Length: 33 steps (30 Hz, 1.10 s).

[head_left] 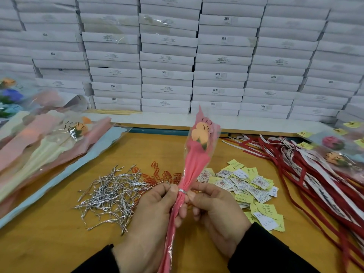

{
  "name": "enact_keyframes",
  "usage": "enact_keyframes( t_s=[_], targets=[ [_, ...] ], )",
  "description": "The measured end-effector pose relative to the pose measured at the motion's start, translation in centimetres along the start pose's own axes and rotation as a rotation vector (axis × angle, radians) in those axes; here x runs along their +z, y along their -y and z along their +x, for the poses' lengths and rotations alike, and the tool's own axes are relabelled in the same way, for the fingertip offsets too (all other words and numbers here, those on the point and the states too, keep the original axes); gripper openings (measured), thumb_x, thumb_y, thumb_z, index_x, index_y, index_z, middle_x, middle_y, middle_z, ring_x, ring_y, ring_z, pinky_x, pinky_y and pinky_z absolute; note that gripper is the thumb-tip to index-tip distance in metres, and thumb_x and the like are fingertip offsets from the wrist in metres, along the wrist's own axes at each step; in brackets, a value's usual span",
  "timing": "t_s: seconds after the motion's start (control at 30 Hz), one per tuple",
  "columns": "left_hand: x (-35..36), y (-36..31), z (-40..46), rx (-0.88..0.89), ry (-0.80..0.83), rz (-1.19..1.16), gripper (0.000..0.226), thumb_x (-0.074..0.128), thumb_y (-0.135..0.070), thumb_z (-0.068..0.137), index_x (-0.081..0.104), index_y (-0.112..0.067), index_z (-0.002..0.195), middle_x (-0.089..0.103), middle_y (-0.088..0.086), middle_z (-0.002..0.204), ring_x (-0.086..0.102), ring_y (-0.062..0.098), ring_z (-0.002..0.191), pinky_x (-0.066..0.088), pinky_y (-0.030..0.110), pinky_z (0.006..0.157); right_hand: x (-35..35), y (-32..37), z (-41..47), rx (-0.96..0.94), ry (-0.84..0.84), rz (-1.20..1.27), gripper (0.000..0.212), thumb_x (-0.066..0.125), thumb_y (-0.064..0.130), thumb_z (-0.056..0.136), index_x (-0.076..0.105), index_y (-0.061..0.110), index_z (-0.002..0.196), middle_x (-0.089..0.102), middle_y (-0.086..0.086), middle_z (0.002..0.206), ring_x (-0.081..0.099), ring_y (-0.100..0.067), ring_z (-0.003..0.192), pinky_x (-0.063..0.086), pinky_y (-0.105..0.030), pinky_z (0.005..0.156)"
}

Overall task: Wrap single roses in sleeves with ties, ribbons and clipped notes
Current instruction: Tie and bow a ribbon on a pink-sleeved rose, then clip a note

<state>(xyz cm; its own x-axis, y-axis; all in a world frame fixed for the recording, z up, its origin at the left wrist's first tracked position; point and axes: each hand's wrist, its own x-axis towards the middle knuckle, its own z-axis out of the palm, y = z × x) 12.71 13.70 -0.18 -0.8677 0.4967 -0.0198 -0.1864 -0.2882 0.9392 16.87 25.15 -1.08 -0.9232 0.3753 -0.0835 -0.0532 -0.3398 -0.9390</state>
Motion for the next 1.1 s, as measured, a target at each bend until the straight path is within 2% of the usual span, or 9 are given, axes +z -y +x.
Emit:
enact_keyframes(
  t_s=[0.07, 0.13, 0.27, 0.43, 0.6, 0.73, 0.83, 0.93, 1.1],
  targets=[
    [-0.12, 0.09, 0.13, 0.0, 0.003, -0.009, 0.025, 0.047, -0.013, 0.093, 0.057, 0.001, 0.075, 0.05, 0.012, 0.046, 0.037, 0.012, 0.032, 0.033, 0.016, 0.033, -0.08, 0.08, 0.01, -0.023, 0.044, -0.037, 0.017, 0.058, -0.006, 0.084, 0.068, 0.006, 0.077, 0.061, -0.004, 0.058, 0.048, -0.013, 0.047, 0.041, -0.02, 0.047],
    [-0.17, 0.2, 0.28, 0.005, -0.007, -0.026, 0.023, 0.049, -0.012, 0.091, 0.056, 0.0, 0.073, 0.049, 0.013, 0.046, 0.036, 0.012, 0.031, 0.032, 0.015, 0.032, -0.01, 0.28, -0.14, -0.105, 0.06, -0.091, 0.019, 0.058, -0.008, 0.084, 0.064, 0.007, 0.072, 0.059, -0.004, 0.057, 0.049, -0.022, 0.055, 0.043, -0.026, 0.055],
    [-0.27, 0.15, 0.5, 0.0, -0.059, -0.093, 0.007, 0.055, -0.007, 0.086, 0.051, -0.001, 0.087, 0.053, 0.017, 0.048, 0.038, 0.014, 0.029, 0.032, 0.016, 0.029, 0.34, 0.48, -0.63, -0.24, 0.047, -0.205, 0.021, 0.059, -0.008, 0.083, 0.062, 0.01, 0.073, 0.058, -0.007, 0.065, 0.051, -0.01, 0.054, 0.041, -0.016, 0.051],
    [-0.39, -0.03, 0.55, 0.011, -0.122, -0.116, 0.02, 0.058, -0.005, 0.084, 0.041, -0.007, 0.094, 0.054, 0.016, 0.046, 0.039, 0.015, 0.027, 0.03, 0.017, 0.027, 0.52, 0.46, -0.81, -0.282, 0.07, -0.241, 0.022, 0.058, -0.007, 0.085, 0.061, 0.013, 0.074, 0.056, -0.008, 0.07, 0.052, -0.007, 0.056, 0.042, -0.016, 0.051],
    [-0.42, -0.07, 0.39, 0.011, -0.065, -0.058, 0.014, 0.058, -0.005, 0.082, 0.057, 0.005, 0.09, 0.057, 0.019, 0.051, 0.042, 0.015, 0.029, 0.036, 0.016, 0.03, 0.42, 0.39, -0.81, -0.316, 0.075, -0.259, 0.025, 0.055, -0.01, 0.085, 0.06, 0.012, 0.074, 0.056, -0.004, 0.064, 0.051, -0.003, 0.051, 0.041, -0.015, 0.05],
    [-0.64, 0.12, 0.23, 0.002, -0.055, -0.01, 0.02, 0.058, -0.012, 0.085, 0.065, 0.006, 0.08, 0.058, 0.017, 0.05, 0.046, 0.015, 0.032, 0.04, 0.019, 0.033, 0.39, 0.22, -0.76, -0.335, 0.074, -0.275, 0.026, 0.056, -0.008, 0.085, 0.062, 0.013, 0.072, 0.057, -0.001, 0.061, 0.052, -0.004, 0.054, 0.043, -0.016, 0.052],
    [-0.56, -0.03, 0.05, 0.002, -0.038, 0.014, 0.027, 0.063, -0.021, 0.077, 0.067, 0.005, 0.072, 0.059, 0.017, 0.051, 0.047, 0.015, 0.033, 0.041, 0.019, 0.034, 0.36, 0.2, -0.72, -0.355, 0.089, -0.26, 0.023, 0.055, -0.009, 0.085, 0.061, 0.01, 0.073, 0.059, 0.004, 0.057, 0.054, -0.001, 0.053, 0.043, -0.013, 0.051],
    [-0.37, -0.24, 0.0, -0.02, -0.005, 0.023, 0.021, 0.068, -0.018, 0.066, 0.07, 0.003, 0.067, 0.061, 0.02, 0.055, 0.05, 0.017, 0.034, 0.042, 0.02, 0.033, 0.21, 0.14, -0.62, -0.377, 0.089, -0.263, 0.022, 0.055, -0.01, 0.085, 0.059, 0.006, 0.071, 0.058, 0.005, 0.055, 0.052, 0.001, 0.051, 0.042, -0.012, 0.051],
    [-0.37, -0.38, 0.03, 0.002, 0.04, 0.048, 0.019, 0.066, -0.014, 0.071, 0.067, 0.006, 0.073, 0.063, 0.02, 0.06, 0.053, 0.017, 0.035, 0.043, 0.019, 0.034, 0.08, -0.05, -0.44, -0.383, 0.078, -0.248, 0.021, 0.056, -0.011, 0.084, 0.059, 0.005, 0.071, 0.058, 0.005, 0.057, 0.052, -0.001, 0.051, 0.042, -0.013, 0.051]
  ],
)
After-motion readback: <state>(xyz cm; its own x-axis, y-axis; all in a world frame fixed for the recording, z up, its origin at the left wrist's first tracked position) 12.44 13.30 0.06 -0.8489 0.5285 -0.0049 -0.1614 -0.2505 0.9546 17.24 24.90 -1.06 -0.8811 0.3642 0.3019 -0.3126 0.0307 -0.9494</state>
